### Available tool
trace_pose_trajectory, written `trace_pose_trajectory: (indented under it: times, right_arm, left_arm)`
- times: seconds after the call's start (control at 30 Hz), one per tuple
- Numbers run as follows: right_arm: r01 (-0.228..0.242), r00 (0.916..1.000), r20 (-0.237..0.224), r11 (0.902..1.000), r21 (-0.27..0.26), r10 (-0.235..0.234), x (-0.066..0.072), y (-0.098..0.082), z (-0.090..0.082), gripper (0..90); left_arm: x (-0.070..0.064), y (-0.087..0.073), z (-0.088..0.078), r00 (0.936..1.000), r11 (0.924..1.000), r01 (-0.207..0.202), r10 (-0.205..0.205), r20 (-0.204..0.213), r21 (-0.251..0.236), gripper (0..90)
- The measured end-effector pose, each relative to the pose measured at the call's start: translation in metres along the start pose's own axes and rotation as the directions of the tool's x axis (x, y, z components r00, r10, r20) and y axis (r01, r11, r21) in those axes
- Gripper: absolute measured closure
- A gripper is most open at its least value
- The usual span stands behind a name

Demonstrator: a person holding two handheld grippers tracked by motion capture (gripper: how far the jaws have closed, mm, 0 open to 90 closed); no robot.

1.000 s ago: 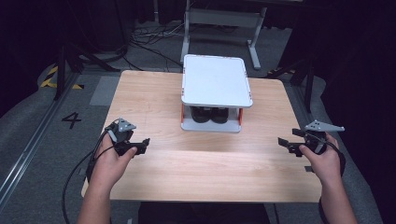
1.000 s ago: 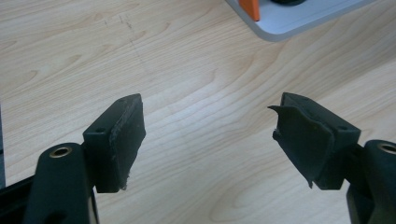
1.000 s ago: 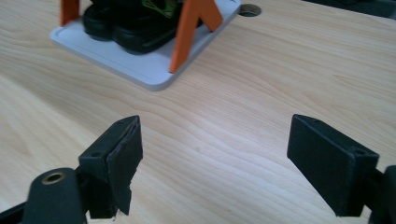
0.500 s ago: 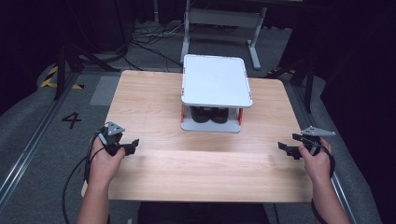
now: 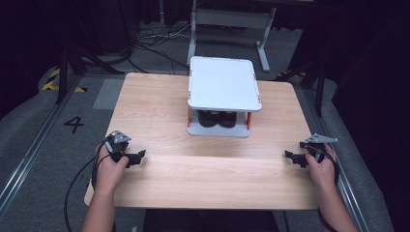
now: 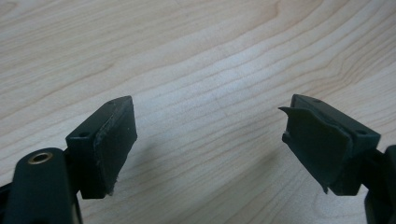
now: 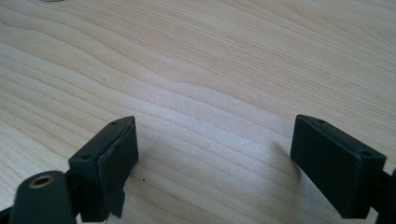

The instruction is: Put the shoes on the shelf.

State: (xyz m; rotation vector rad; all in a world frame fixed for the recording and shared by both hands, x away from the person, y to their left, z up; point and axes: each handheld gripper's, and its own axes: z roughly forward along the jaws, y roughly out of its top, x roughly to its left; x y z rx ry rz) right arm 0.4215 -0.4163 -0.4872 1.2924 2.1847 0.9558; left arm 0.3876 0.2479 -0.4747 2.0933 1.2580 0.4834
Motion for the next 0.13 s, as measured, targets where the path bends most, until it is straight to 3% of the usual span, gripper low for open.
trace_pose_trajectory:
  times: [0.13]
  right_arm:
    - [-0.024,0.9997,0.000,0.9997,0.007,0.024,0.0001,-0.0001,0.0004,15.0]
  left_arm:
    - [-0.0001,0.0003,0.0021,0.9999,1.0000,-0.008,0.008,-0.006,-0.003,17.4]
